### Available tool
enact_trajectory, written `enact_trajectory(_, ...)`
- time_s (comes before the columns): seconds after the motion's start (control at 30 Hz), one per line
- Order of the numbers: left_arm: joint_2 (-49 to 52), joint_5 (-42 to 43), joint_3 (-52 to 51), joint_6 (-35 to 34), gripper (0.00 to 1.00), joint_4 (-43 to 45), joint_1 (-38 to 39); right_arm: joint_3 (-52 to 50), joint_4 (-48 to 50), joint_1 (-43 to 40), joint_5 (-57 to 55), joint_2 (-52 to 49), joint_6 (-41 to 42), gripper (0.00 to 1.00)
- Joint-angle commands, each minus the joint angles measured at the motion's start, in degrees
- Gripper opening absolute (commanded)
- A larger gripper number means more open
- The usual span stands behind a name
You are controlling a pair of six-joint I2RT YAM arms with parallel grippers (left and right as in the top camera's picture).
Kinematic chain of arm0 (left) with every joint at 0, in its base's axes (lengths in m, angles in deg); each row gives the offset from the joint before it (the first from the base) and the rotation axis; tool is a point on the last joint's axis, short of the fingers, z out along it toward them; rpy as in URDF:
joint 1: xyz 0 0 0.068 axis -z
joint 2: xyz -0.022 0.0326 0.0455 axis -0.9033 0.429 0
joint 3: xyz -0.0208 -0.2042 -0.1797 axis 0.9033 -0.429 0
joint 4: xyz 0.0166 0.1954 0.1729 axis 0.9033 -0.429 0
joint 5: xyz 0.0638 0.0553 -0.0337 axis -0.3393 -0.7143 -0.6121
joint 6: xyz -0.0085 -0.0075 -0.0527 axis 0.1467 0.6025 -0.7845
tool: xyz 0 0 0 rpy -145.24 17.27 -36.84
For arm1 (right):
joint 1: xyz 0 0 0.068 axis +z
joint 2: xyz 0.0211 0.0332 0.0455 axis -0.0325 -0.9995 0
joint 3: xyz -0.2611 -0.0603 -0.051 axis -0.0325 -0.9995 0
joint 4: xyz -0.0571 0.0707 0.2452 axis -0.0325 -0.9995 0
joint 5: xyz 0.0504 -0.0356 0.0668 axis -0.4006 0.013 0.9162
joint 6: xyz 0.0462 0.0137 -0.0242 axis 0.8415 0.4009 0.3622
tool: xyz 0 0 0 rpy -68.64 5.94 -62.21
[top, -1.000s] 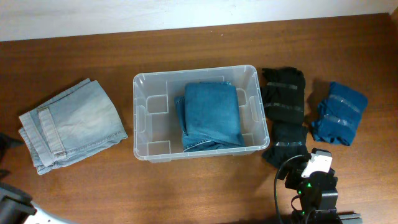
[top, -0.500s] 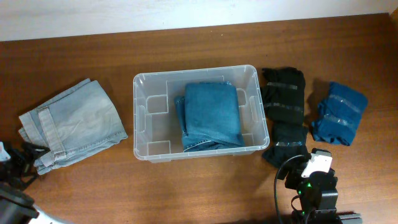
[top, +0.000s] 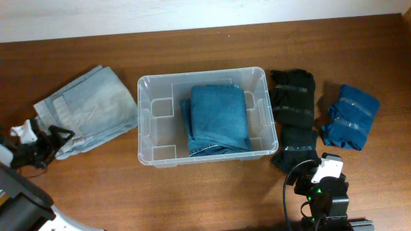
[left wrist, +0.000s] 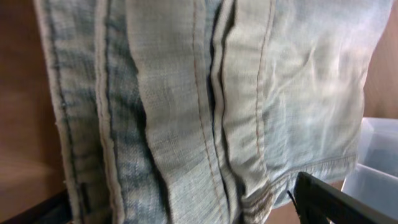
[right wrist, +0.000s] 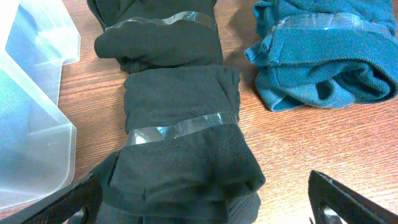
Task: Pack container
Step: 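Lower the left gripper onto the light-blue jeans and grasp its edge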
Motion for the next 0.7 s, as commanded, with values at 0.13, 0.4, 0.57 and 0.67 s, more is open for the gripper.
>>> enact_trajectory(0.13,5.5,-9.0,-4.1,-2.9,0.95,0.8,5.1,-0.5,0.1,0.3,-0.1,0.4,-0.4,0.99)
enact_trajectory(0.4,5.5,0.8,-5.2,-5.1,0.99,4.9,4.3,-0.5,0.1,0.3,-0.1,0.4,-0.4,0.98)
enact_trajectory(0.57,5.5,13.5,-12.1,-5.2,0.99,16.6,2.3,-0.5,0.1,0.3,-0.1,0.4,-0.4,0.98)
enact_trajectory(0.67,5.5,14.8,-15.1,-4.9,0.99,19.6,0.8,-0.5,0.1,0.3,-0.1,0.4,-0.4,0.98)
